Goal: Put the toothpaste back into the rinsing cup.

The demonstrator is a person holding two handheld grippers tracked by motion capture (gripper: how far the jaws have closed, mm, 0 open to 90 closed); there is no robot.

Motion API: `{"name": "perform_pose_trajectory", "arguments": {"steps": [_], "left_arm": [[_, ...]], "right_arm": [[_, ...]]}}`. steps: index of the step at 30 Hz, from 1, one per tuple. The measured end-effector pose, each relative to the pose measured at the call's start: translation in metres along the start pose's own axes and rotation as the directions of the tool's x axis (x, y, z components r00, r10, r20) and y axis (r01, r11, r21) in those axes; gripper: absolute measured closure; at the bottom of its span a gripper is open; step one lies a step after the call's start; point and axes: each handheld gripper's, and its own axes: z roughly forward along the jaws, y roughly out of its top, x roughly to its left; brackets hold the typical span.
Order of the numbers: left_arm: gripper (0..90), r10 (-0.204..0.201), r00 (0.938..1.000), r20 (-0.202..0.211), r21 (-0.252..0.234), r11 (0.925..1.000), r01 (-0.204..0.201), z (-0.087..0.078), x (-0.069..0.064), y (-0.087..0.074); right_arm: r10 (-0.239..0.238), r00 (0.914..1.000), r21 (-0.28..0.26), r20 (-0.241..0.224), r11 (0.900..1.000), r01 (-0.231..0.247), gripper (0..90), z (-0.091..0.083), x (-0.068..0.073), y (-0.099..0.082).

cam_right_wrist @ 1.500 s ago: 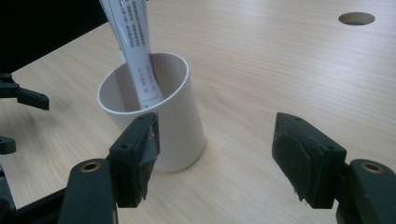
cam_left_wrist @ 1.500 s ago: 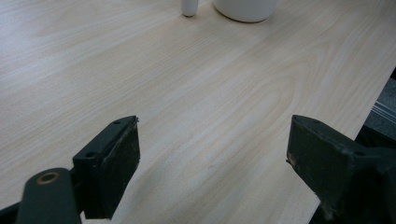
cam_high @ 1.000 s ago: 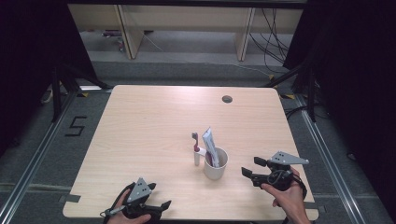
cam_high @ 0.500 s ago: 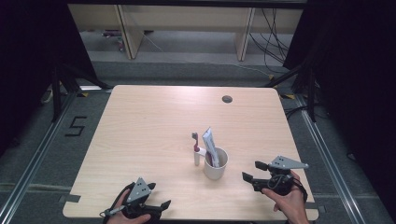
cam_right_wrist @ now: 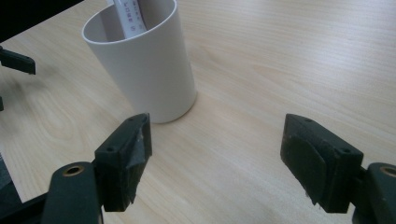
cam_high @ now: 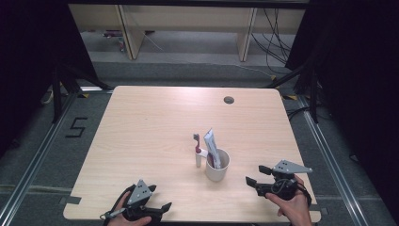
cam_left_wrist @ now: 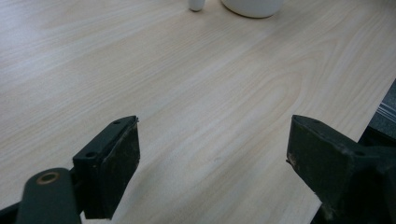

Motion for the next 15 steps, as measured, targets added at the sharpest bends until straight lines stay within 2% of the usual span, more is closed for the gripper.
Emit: {"name": "perform_pose_trajectory", "arguments": {"steps": [1, 2, 3, 4, 5, 6, 8, 10, 11, 12, 15], "left_arm": [[16.6, 0.006, 1.0000, -0.001, 0.002, 1.0000, -0.006, -0.001, 0.001, 0.000], [16.6, 0.002, 1.0000, -0.008, -0.003, 1.0000, -0.002, -0.002, 0.002, 0.000], [16.6, 0.022, 0.9997, -0.011, 0.019, 0.9996, -0.021, -0.004, 0.003, 0.000], [16.6, 0.019, 0.9998, -0.011, 0.005, 0.9998, -0.019, -0.004, 0.003, 0.000], [16.6, -0.002, 0.9999, -0.011, -0.008, 1.0000, 0.002, -0.003, 0.001, -0.001], [16.6, 0.000, 0.9999, -0.012, -0.005, 1.0000, -0.001, -0.004, 0.001, -0.001], [16.6, 0.003, 0.9999, -0.012, -0.005, 1.0000, -0.003, -0.004, 0.001, -0.001], [16.6, -0.001, 0.9999, -0.011, -0.014, 0.9999, 0.001, -0.003, 0.001, -0.001], [16.6, 0.009, 0.9999, -0.012, 0.001, 1.0000, -0.009, -0.004, 0.002, -0.001], [16.6, 0.007, 0.9999, -0.014, 0.002, 1.0000, -0.007, -0.004, 0.001, -0.001], [16.6, 0.010, 0.9999, -0.012, 0.002, 0.9999, -0.010, -0.004, 0.001, -0.001]], "right_arm": [[-0.032, 0.9995, -0.017, 0.000, 0.9993, 0.032, 25.8, 0.000, -0.002, 0.000], [0.000, 1.0000, -0.023, -0.006, 0.9997, 0.000, 25.6, 0.000, 0.002, -0.001], [-0.026, 0.9997, -0.016, 0.003, 0.9995, 0.026, 25.5, 0.000, 0.000, -0.002], [-0.029, 0.9996, -0.014, -0.004, 0.9995, 0.029, 25.3, -0.001, 0.001, -0.003], [-0.007, 1.0000, 0.007, -0.005, 0.9999, 0.007, 24.6, -0.003, 0.003, -0.004], [-0.017, 0.9999, -0.004, -0.002, 0.9998, 0.017, 23.7, -0.002, 0.003, -0.005], [-0.034, 0.9994, 0.013, 0.008, 0.9993, 0.034, 22.9, -0.003, 0.003, -0.007], [-0.013, 0.9999, 0.023, 0.004, 0.9996, 0.013, 21.2, -0.005, 0.007, -0.009], [-0.041, 0.9991, 0.004, 0.011, 0.9992, 0.041, 20.9, -0.005, 0.005, -0.010], [-0.021, 0.9997, 0.007, 0.013, 0.9998, 0.021, 20.9, -0.005, 0.007, -0.012], [-0.031, 0.9994, 0.013, 0.014, 0.9994, 0.031, 20.2, -0.009, 0.008, -0.015]]}}
